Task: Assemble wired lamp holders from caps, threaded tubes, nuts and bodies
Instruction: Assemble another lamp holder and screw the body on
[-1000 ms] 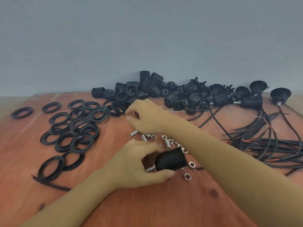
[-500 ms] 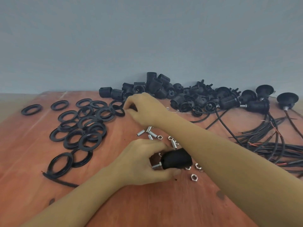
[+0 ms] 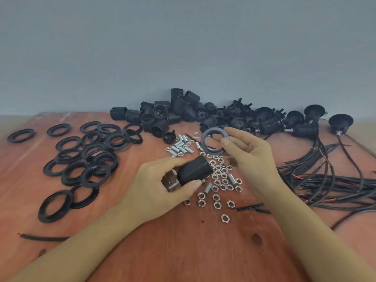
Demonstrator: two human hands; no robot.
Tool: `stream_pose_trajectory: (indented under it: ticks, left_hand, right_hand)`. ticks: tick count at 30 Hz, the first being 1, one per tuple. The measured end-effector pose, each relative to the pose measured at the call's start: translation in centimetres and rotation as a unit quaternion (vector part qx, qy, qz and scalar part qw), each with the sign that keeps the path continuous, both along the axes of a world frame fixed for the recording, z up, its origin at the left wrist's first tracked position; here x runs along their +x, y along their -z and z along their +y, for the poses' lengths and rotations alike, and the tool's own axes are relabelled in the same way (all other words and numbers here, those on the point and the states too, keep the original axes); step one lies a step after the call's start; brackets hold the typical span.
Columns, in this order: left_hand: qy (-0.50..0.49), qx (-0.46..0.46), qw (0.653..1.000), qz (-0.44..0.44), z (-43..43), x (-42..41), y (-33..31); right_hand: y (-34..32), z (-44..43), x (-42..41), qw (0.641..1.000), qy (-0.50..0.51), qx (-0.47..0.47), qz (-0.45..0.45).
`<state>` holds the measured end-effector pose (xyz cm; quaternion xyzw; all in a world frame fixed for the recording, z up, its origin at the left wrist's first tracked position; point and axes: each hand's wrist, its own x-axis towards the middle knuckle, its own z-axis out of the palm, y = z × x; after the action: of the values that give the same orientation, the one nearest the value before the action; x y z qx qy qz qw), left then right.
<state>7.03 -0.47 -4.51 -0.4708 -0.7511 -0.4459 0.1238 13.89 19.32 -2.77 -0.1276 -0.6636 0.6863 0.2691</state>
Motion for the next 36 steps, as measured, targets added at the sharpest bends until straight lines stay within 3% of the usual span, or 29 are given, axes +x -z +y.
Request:
stream_pose_trajectory:
  ticks: [5, 8, 14, 19, 24, 30, 33, 36]
  left_hand:
    - [-0.021, 0.016, 0.999, -0.025, 0.1, -0.2, -0.1]
    - [-0.030, 0.017, 0.999, -0.032, 0.2, -0.3, 0.0]
    - [-0.037, 0.018, 0.999, -0.031, 0.1, -0.4, 0.2]
    - [-0.028, 0.022, 0.999, -0.032, 0.0, -0.5, 0.3]
    - [0.009, -0.010, 0.998, -0.053, -0.2, -0.5, 0.2]
    - [0.118, -0.025, 0.966, -0.229, -0.3, -0.7, -0.1]
    - [0.127, -0.022, 0.963, -0.238, -0.3, -0.8, -0.2]
    - [0.100, -0.014, 0.978, -0.184, -0.3, -0.8, 0.0]
  right_hand:
    - [0.0, -1.1, 1.1, 0.990, -0.046, 0.124, 0.055]
    - [0.4, -1.8, 1.2, 0.985, -0.058, 0.155, 0.038]
    - [0.6, -1.5, 1.4, 0.986, -0.100, 0.128, 0.045]
    - [0.5, -1.2, 1.4, 0.983, -0.181, 0.020, 0.026]
    - [0.1, 0.3, 1.6, 0.969, -0.248, -0.008, -0.012]
    - [0.0, 1.0, 1.8, 0.953, -0.296, 0.048, -0.041]
    - [-0.1, 1.0, 1.9, 0.951, -0.302, 0.053, -0.035]
    - [0.1, 0.7, 1.7, 0.964, -0.237, 0.106, -0.060]
